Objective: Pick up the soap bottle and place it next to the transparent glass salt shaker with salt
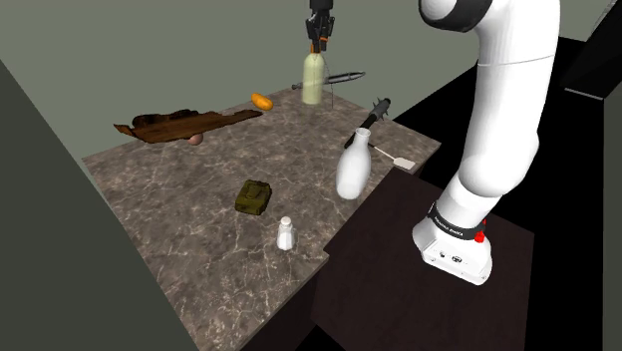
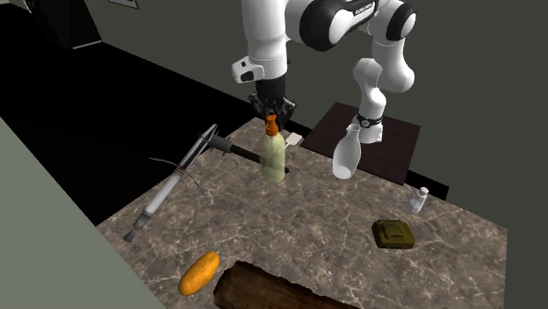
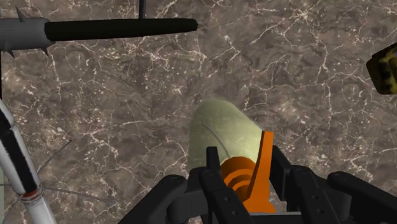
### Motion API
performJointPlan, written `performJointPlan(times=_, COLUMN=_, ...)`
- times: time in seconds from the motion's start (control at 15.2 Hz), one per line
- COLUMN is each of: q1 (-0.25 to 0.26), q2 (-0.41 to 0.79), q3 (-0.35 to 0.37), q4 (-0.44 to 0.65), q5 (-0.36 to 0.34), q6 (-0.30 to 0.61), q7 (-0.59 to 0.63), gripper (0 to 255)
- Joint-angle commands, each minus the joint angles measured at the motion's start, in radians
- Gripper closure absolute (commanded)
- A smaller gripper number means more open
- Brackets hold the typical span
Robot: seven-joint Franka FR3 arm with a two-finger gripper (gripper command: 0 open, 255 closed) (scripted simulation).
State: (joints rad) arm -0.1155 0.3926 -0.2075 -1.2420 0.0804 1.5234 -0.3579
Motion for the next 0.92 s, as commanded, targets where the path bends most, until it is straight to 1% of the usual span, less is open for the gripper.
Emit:
performJointPlan(times=0.0, q1=0.028, q2=-0.070, q3=0.006, q4=-0.087, q5=-0.012, q6=0.020, q7=0.028, gripper=255)
performJointPlan(times=0.2, q1=0.071, q2=-0.175, q3=0.021, q4=-0.213, q5=-0.030, q6=0.044, q7=0.081, gripper=255)
performJointPlan(times=0.4, q1=0.109, q2=-0.268, q3=0.041, q4=-0.317, q5=-0.044, q6=0.056, q7=0.137, gripper=255)
performJointPlan(times=0.86, q1=0.183, q2=-0.452, q3=0.107, q4=-0.495, q5=-0.057, q6=0.056, q7=0.278, gripper=255)
